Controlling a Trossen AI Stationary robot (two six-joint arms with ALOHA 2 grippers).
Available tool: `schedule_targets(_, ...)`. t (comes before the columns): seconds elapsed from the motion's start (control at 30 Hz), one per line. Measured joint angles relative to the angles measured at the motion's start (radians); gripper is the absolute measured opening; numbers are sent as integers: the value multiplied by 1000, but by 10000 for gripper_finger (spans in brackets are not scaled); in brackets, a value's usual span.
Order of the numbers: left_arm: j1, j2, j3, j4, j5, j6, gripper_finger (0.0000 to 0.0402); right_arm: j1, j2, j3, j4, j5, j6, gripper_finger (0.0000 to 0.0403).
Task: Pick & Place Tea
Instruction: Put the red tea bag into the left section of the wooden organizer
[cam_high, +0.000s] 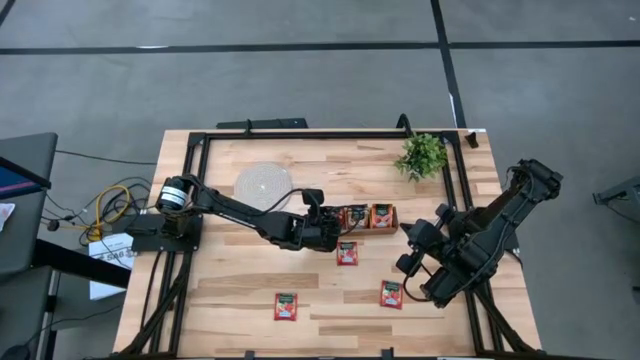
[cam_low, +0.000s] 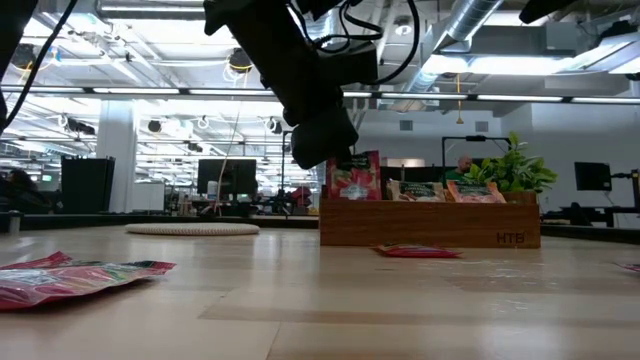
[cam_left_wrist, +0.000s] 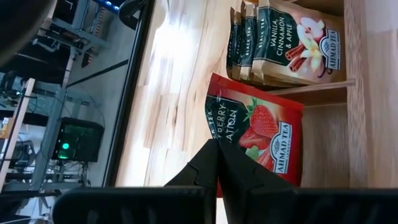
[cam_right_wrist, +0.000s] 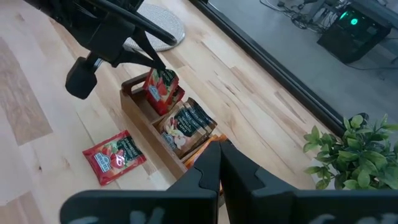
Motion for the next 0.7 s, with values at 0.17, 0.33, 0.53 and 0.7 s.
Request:
schedule_targets(0.17,0,0,0,0,1,0,0,0,0,0,7,0,0,0)
schedule_targets(0.33,0,0,0,-4,2,0,27,0,0,0,11,0,0,0)
schedule_targets(0.53,0,0,0,-9,1,0,85,0,0,0,15,0,0,0)
schedule_targets(0.7,-2,-3,0,-10,-36,3,112,0,0,0,15,-1,0,0)
